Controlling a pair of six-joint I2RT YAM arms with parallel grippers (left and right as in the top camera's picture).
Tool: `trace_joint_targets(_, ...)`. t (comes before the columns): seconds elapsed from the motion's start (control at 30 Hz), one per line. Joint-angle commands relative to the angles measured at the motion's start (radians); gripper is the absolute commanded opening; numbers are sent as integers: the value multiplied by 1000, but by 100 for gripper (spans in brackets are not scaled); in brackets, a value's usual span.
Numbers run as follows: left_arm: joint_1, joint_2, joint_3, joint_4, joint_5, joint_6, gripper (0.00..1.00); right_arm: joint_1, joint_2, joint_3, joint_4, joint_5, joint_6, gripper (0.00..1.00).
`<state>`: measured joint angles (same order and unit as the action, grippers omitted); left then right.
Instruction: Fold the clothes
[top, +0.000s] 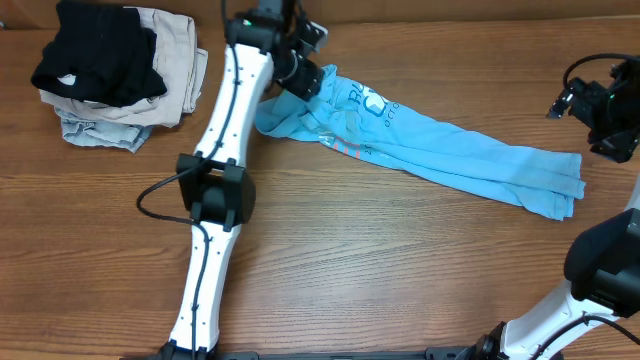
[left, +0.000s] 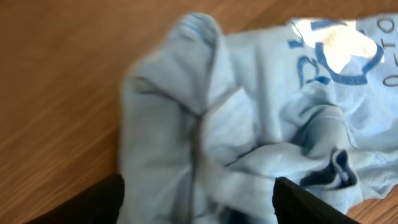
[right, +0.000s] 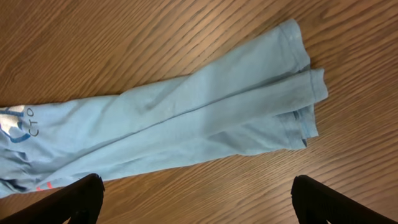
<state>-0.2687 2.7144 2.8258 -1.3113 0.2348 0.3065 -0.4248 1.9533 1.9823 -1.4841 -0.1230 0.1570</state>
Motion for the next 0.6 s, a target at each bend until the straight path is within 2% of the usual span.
trace_joint_targets(0.0, -26, 39, 2, 0, 21, 19, 77, 26, -10, 20, -7, -2, -1, 100)
trace_joint_targets(0.1, -32, 63, 0, 4, 17, -1, 77, 40, -10, 20, -11, -3, -2, 100)
trace_joint_targets(0.23, -33, 92, -39, 3, 10, -43, 83, 58, -10, 20, -10, -3, -1, 100)
trace_joint_targets(0.4, -32, 93, -96, -26, -143, -179, 89, 83, -10, 20, -11, -13, -1, 100)
trace_joint_targets(0.57, -31, 93, -104, -123, -254, -283, 90, 119, -10, 14, -9, -13, -1, 100)
